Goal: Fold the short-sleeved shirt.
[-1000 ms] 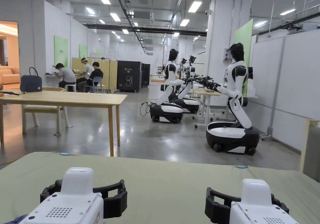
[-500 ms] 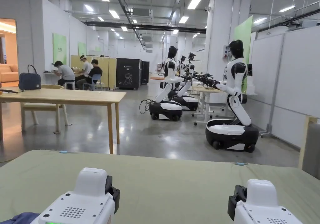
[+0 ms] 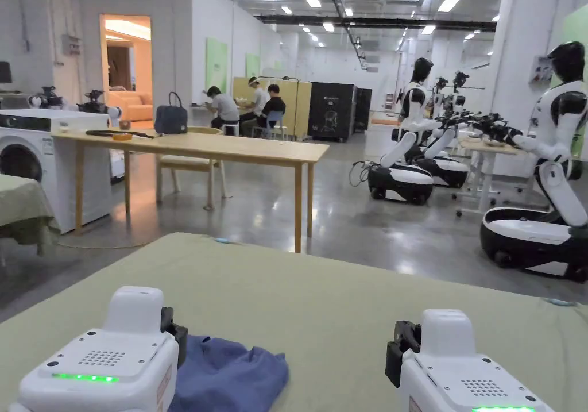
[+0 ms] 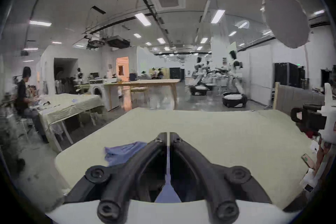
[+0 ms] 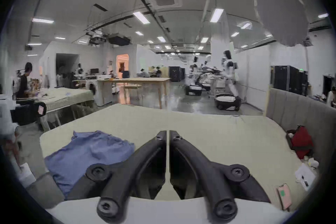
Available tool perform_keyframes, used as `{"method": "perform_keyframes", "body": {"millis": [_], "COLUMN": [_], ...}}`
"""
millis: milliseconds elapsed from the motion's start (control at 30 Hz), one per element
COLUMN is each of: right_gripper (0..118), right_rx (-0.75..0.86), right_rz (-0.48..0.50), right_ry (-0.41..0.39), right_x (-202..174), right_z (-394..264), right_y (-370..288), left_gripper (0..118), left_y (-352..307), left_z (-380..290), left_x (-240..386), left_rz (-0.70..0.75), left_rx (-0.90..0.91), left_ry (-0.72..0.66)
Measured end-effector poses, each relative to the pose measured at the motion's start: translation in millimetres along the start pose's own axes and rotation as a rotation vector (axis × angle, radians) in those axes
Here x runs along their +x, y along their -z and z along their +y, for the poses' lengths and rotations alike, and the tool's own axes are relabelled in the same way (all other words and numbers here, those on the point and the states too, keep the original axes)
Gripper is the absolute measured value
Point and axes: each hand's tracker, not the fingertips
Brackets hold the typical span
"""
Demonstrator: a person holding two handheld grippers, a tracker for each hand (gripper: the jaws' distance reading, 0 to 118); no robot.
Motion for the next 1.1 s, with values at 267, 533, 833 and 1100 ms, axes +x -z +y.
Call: {"method": "perform_keyframes", "body": {"millis": [267, 533, 833, 1100], "right_gripper": [4, 4, 4, 4], "right_rx": [-0.064, -0.133, -0.239, -0.230], "right_rz": [0.092, 0.048, -0.018, -0.036], "right_ry": [0.001, -0.012, -0.036, -0.007], "right_x": [-40.9, -33.4, -16.9, -2.0], "right_z": [-21.0, -39.9, -68.1, -68.2], "right_y": [31.1, 54.5, 80.5, 65.8], "left_gripper": [1, 117, 117, 0], "left_y": [95.7, 260.5, 265.7, 287.5], "left_z": [-50.3, -144.6, -154.7, -150.7], "left_x": [-27.0, -11.7, 23.6, 11.3], "left_rz": [-0.088, -0.061, -0.030, -0.023], "left_rx": [-0.364, -0.600, -0.706, -0.663], "left_ry": [-0.007, 0.024, 0.034, 0.022]}}
